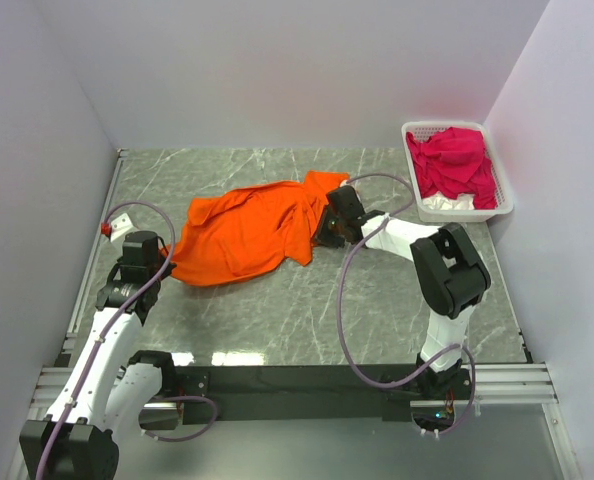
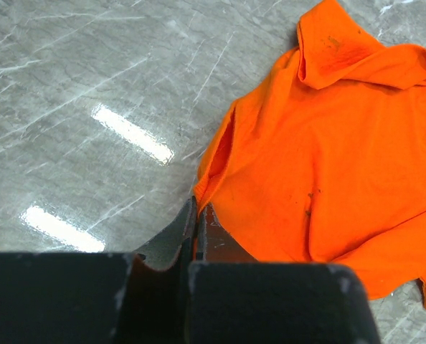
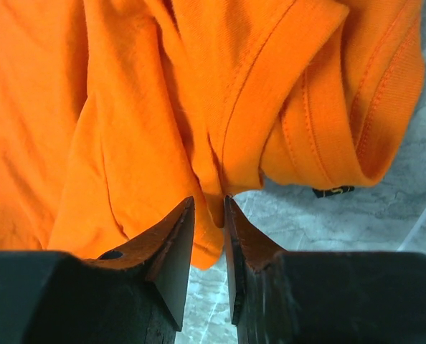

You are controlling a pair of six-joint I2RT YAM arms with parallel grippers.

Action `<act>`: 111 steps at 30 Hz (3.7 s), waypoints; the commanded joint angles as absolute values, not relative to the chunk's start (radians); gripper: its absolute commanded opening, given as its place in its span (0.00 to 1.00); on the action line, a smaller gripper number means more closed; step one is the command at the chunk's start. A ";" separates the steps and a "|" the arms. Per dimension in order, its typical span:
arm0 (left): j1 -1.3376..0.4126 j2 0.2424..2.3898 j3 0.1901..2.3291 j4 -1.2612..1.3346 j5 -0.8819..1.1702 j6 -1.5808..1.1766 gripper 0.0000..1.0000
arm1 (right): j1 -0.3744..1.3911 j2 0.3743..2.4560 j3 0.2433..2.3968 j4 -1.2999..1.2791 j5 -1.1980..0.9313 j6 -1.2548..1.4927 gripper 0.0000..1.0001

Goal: Fold and stack the t-shirts
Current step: Flatten the tshirt out

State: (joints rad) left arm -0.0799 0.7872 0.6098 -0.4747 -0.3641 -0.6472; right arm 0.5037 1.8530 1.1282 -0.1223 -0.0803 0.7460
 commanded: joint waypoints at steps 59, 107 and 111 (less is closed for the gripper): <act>-0.049 0.986 1.409 -0.549 -0.451 -0.706 0.01 | 0.104 1.204 1.632 -0.601 -0.038 0.384 0.00; -0.044 1.526 1.035 -0.198 -0.485 -0.589 0.01 | 0.140 1.606 1.401 -0.239 -0.051 0.090 0.00; -0.043 1.669 1.139 -0.167 -0.495 -0.568 0.01 | 0.140 1.822 1.541 -0.278 -0.048 0.106 0.00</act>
